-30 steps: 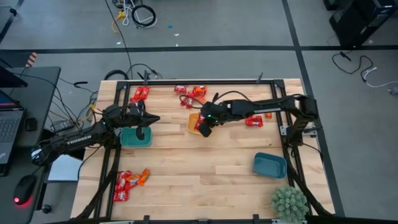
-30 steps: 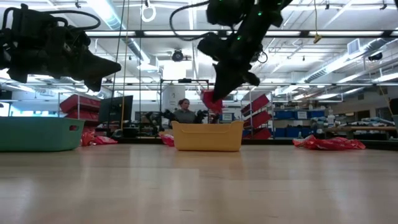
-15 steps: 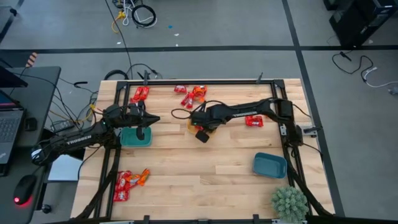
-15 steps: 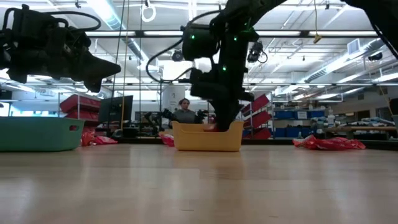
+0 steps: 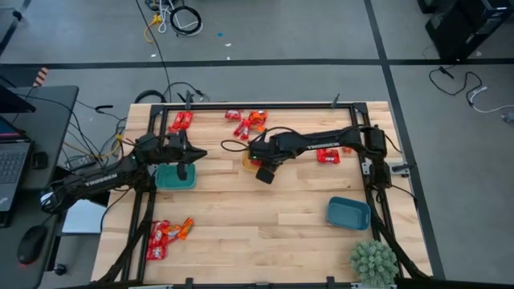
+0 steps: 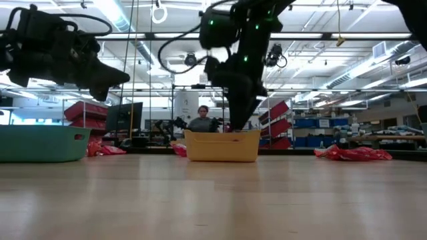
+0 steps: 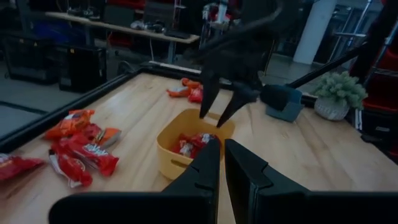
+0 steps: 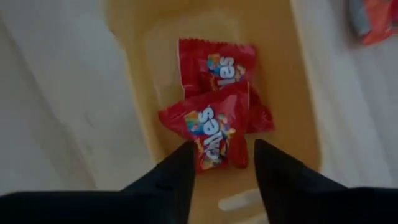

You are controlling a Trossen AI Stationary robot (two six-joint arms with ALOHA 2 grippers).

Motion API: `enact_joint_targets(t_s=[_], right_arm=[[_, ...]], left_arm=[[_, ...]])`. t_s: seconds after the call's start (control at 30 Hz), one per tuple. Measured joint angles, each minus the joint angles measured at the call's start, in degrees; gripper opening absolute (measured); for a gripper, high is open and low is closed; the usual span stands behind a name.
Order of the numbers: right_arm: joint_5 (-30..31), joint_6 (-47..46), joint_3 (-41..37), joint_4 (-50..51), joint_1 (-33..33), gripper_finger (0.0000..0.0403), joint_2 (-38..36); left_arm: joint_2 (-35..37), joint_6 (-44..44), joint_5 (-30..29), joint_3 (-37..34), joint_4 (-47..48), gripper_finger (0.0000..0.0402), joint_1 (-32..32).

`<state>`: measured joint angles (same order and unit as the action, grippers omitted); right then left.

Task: Sort candy
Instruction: Put the red candy into the yellow bin

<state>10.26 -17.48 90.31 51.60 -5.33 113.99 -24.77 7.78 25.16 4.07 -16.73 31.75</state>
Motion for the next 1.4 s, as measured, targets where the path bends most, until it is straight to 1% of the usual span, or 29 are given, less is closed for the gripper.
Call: enact_joint_targets(t_s=[0.07,0.1,0.17,0.23,0.3,0.33,0.37,0.4,0.5,0.6,0.77,0.93,1.17,1.3,1.4], right_arm=[[-0.01,1.24,0.36,1.0,0.03,0.0173,-1.9],[-0.02,3.33,0.29,1.2,0.23,0.0173,-2.98],[0.89,8.09,-1.0,-0.58,0.78,0.0157,-5.33],[1.9,11.66,-3.43,-5.88,1.25,0.0119,-7.52],[1.44,14.81,-6.94,-11.25,1.36,0.0064,-9.81],[0.7,16.05,-9.05,-13.38,1.28,0.0034,-11.21],[-0.35,17.07,-11.03,-15.79,0.9,0.0018,-12.45],[-1.34,17.51,-13.1,-18.26,0.51,0.0013,-13.72],[-2.91,17.67,-19.82,-25.74,-0.55,0.0013,-17.51],[-3.87,17.68,-25.82,-32.66,-1.2,0.0003,-20.79],[-3.91,17.64,-31.82,-40.93,-1.46,0.0002,-24.71],[-3.91,17.64,-33.72,-43.76,-1.14,0.0001,-26.41],[-3.89,17.67,-33.95,-43.67,-0.03,0.0,-26.55],[-3.87,18.07,-33.95,-44.11,0.75,0.0,-26.55],[-3.88,19.04,-33.95,-44.33,1.16,0.0,-26.55]], left_arm=[[0.0,-0.48,-0.2,2.38,3.34,0.0027,0.02],[0.0,-1.28,-0.59,3.8,5.78,0.0026,0.01],[-0.07,-2.59,-2.35,6.93,12.02,0.0022,0.0],[-0.8,-3.45,-5.06,10.42,18.97,0.0016,0.0],[-2.26,-4.32,-8.46,13.54,24.0,0.001,0.0],[-3.28,-4.31,-9.92,14.41,24.31,0.0007,-0.02],[-4.4,-4.12,-10.36,15.29,24.46,0.0005,-0.02],[-5.77,-4.1,-10.53,16.3,24.71,0.0003,0.02],[-11.18,-4.05,-11.22,19.94,25.23,0.0003,0.04],[-18.2,-4.4,-12.84,23.23,25.52,0.0002,0.07],[-32.19,-5.82,-13.59,30.46,25.69,0.0001,0.63],[-46.26,-9.75,-13.59,40.4,29.03,0.0001,3.39],[-61.4,-12.06,-13.39,53.2,34.48,0.0,12.39],[-69.31,-11.79,-8.63,58.54,37.7,0.0,17.52],[-75.2,-10.35,-7.64,63.04,41.97,0.0002,20.18]])
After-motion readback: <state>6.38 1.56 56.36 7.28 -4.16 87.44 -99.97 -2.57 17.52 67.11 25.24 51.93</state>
